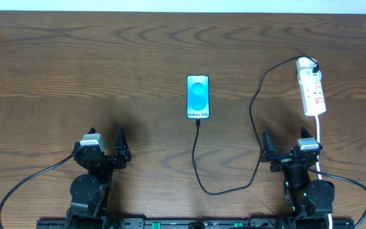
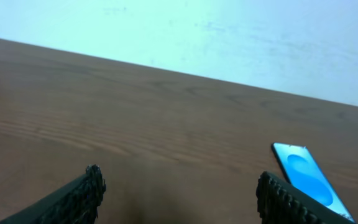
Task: Plug charger to phone and switch on socket
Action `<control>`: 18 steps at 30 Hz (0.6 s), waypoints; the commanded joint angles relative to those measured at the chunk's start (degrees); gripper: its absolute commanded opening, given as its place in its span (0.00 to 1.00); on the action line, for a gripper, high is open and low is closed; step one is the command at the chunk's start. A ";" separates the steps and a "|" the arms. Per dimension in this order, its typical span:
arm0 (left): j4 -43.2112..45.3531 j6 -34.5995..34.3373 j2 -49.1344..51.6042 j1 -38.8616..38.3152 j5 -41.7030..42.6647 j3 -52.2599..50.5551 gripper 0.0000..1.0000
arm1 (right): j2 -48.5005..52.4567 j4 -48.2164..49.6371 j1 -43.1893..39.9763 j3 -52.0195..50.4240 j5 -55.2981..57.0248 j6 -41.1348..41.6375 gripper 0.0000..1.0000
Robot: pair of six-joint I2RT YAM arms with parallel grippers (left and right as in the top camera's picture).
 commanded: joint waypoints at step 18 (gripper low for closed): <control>2.21 1.73 -5.05 7.63 -0.57 -4.26 0.80 | -0.37 -0.28 -0.35 -0.04 0.44 -0.68 0.99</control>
